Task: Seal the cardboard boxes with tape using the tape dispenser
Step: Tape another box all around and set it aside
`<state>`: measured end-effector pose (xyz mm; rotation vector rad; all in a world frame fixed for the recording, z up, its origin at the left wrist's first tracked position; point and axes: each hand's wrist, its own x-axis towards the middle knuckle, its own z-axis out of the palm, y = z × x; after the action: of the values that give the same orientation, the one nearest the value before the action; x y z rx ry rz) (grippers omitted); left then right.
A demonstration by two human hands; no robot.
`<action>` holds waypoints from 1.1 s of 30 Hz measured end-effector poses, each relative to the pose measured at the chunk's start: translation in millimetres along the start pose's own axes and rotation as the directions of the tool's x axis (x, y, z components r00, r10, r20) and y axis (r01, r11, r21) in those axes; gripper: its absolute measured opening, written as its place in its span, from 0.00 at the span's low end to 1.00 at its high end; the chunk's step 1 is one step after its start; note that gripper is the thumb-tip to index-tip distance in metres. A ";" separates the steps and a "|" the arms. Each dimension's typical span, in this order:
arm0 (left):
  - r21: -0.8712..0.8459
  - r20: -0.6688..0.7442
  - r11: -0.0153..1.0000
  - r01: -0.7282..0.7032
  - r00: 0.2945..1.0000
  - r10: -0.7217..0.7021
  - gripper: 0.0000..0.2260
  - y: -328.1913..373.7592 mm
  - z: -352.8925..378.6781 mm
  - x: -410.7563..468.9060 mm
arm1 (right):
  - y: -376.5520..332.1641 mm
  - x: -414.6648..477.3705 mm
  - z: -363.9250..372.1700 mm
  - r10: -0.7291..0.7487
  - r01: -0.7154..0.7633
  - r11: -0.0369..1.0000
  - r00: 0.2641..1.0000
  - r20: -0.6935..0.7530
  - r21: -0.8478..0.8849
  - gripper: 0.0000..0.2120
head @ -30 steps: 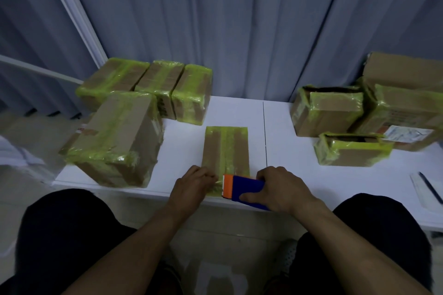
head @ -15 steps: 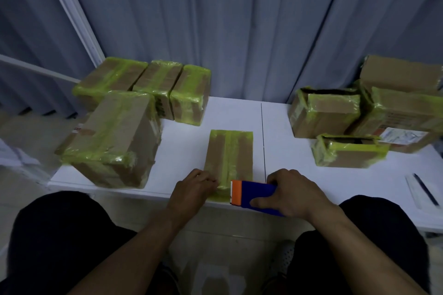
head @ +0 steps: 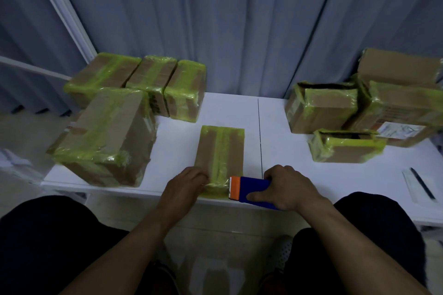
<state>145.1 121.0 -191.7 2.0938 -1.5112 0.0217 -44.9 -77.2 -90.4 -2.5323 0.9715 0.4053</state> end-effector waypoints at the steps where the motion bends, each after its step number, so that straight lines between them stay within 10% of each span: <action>1: 0.027 0.030 1.000 -0.007 1.000 0.006 0.14 2.0 0.4 0.5 | -0.5 1.4 1.0 0.003 -0.003 1.000 1.000 0.005 0.005 0.30; 7: 0.063 0.071 0.979 -0.193 0.980 0.188 0.17 9.6 4.5 2.6 | 0.8 7.8 4.9 0.012 -0.014 0.998 1.000 0.025 0.060 0.29; 33: 0.102 0.038 0.994 -0.031 0.999 0.027 0.09 -6.5 1.6 5.5 | 9.2 -1.3 11.7 -0.032 0.032 0.997 0.999 -0.003 0.072 0.30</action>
<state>152.3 116.9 -194.0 2.1631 -1.5931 0.0740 -53.7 -77.3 -102.5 -2.4808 0.9288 0.3519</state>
